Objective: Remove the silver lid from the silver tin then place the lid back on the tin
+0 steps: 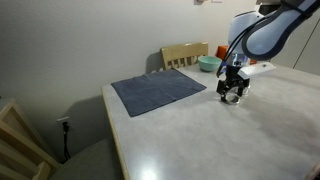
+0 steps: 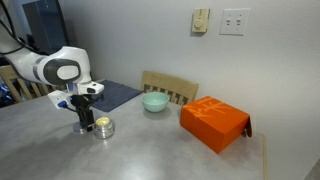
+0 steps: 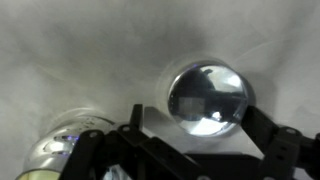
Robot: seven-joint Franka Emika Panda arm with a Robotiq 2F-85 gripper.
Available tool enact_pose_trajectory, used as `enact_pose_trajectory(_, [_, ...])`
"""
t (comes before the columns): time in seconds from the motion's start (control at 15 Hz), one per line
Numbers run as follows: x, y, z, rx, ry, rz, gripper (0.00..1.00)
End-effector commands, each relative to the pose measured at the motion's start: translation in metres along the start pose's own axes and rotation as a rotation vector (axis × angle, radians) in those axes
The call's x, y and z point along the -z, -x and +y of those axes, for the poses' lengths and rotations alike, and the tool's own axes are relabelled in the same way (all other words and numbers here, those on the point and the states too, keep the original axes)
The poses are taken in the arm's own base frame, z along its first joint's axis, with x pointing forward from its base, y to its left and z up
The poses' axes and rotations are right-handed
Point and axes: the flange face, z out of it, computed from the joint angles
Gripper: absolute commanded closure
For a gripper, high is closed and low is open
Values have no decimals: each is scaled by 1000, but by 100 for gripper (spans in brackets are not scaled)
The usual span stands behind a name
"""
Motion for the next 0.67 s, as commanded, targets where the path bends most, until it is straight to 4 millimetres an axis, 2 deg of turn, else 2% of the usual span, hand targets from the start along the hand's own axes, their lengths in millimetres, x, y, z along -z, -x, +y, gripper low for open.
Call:
enact_pose_trajectory(0.0, [-2, 3, 3, -9, 2, 29, 0])
enact_pose_trajectory(0.6, [7, 1, 5, -31, -19, 51, 0])
